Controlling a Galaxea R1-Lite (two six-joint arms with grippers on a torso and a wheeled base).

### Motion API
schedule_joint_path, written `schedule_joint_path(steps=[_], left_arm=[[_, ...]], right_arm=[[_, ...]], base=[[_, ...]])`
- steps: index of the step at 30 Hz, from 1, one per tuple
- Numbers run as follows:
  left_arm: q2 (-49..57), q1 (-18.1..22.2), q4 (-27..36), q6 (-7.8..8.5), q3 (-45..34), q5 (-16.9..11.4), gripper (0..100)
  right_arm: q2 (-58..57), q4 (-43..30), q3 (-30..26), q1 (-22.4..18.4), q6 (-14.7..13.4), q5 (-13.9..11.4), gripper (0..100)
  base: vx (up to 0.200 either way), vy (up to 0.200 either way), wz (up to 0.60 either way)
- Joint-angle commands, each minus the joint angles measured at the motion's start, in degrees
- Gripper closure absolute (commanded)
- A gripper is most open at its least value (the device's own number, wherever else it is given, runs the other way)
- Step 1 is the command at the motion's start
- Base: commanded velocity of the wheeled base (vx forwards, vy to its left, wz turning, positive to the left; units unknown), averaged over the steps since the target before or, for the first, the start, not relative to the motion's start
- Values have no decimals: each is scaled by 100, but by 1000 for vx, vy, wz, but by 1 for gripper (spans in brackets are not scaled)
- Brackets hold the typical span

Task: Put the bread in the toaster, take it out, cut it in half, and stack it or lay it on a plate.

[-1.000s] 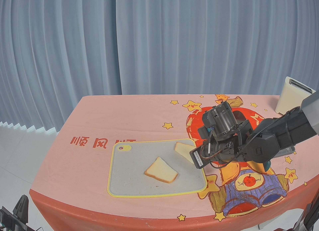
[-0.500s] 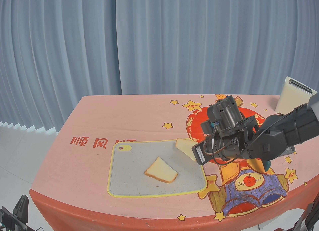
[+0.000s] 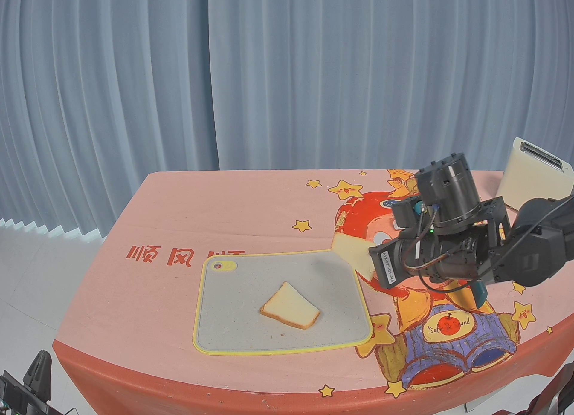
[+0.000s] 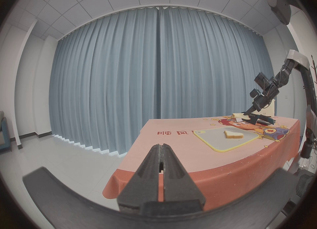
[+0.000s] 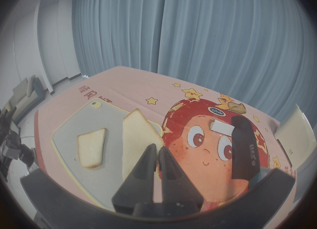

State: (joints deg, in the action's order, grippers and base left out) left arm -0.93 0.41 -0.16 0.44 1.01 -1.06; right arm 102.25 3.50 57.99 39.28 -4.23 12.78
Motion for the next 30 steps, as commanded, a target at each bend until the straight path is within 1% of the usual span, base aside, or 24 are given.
schedule_joint_path(steps=[1, 3, 5, 10, 14, 17, 20, 23, 27, 30], left_arm=[[93, 2, -2, 0, -101, 1, 100], [93, 2, -2, 0, -101, 1, 100], [93, 2, -2, 0, -101, 1, 100], [93, 2, -2, 0, -101, 1, 100], [93, 2, -2, 0, -101, 1, 100], [93, 2, -2, 0, -101, 1, 100], [93, 2, -2, 0, -101, 1, 100], [93, 2, -2, 0, -101, 1, 100], [93, 2, -2, 0, -101, 1, 100], [93, 2, -2, 0, -101, 1, 100]], right_arm=[[-557, 2, -271, 36, -201, -12, 100], [-724, 2, -394, 45, -280, -12, 100], [-821, 2, -473, 45, -280, -12, 100], [-1410, 10, -868, 124, -342, -12, 100], [-1735, 10, -1097, 45, -324, 58, 100], [-1893, 2, -1176, 62, -359, 23, 100], [-2140, 10, -1528, 142, -491, 6, 100], [-2315, 37, -1800, 194, -526, -30, 100], [-2430, 204, -1870, 273, -553, -3, 100], [-2667, 230, -2029, 370, -544, 23, 100]], base=[[0, 0, 0], [0, 0, 0], [0, 0, 0], [0, 0, 0], [0, 0, 0], [0, 0, 0], [0, 0, 0], [0, 0, 0], [0, 0, 0], [0, 0, 0]])
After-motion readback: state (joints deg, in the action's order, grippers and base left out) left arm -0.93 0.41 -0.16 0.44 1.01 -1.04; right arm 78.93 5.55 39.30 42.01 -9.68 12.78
